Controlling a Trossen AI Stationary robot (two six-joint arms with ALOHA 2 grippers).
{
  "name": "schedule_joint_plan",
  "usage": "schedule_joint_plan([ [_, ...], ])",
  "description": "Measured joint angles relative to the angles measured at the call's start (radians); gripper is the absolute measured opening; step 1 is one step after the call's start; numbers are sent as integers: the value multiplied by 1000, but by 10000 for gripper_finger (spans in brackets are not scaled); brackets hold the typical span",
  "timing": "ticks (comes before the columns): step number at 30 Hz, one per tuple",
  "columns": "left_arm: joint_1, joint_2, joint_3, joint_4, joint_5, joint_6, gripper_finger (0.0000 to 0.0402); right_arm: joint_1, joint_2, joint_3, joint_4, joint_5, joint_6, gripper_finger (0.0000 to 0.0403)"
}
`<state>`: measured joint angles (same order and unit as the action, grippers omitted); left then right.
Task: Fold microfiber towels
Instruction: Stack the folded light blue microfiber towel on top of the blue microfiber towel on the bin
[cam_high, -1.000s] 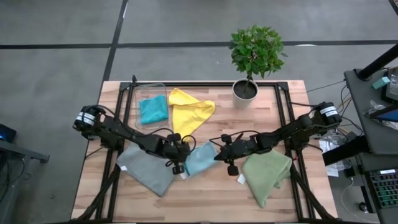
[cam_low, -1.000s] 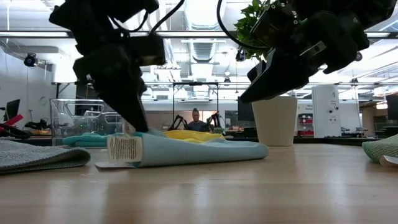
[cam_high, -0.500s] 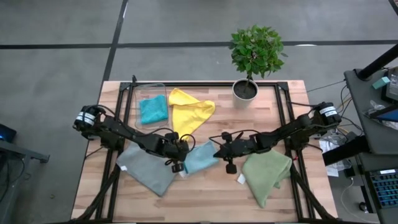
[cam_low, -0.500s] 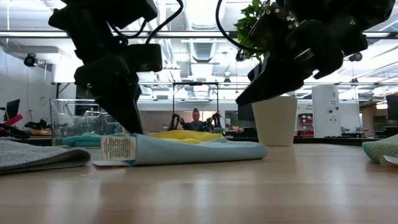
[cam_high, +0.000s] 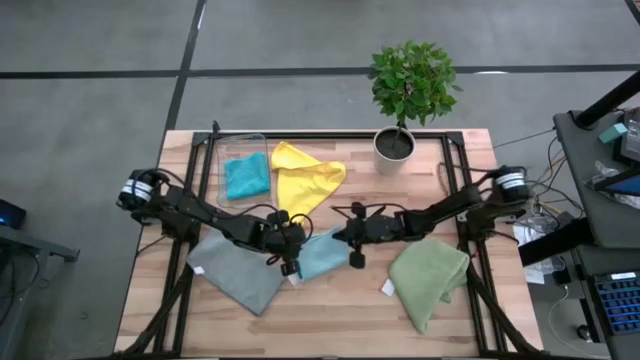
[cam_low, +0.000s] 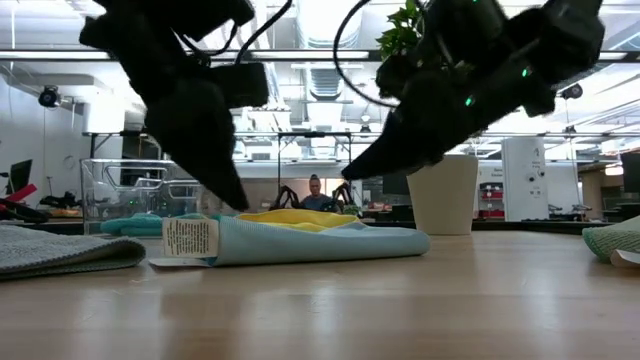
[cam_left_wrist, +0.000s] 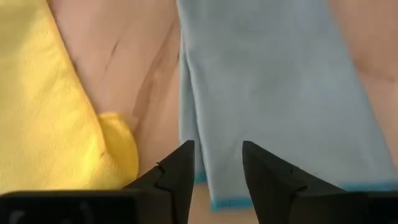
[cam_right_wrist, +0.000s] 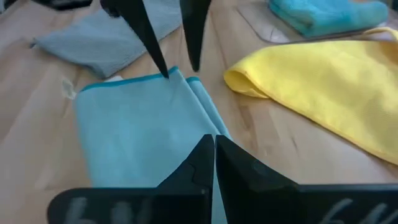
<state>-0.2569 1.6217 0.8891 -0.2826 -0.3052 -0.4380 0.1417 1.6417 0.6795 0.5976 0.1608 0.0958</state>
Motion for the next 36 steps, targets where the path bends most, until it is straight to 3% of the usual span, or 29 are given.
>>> schedule_joint_plan([
  [8,0,81,-29,6,-27,-51,120,-29,181,20,68,69,95,9],
  [13,0,94,-26,-2,-24,-65,120,-33,205,19,72,84,114,9],
  [21,1,27,-15,-44,-6,-39,120,-30,127,18,32,82,85,9],
  [31,6,-58,19,-82,21,-27,122,-3,-35,9,-140,76,19,9],
  [36,37,-66,85,-54,111,-26,156,0,-123,-6,-203,76,-15,9],
])
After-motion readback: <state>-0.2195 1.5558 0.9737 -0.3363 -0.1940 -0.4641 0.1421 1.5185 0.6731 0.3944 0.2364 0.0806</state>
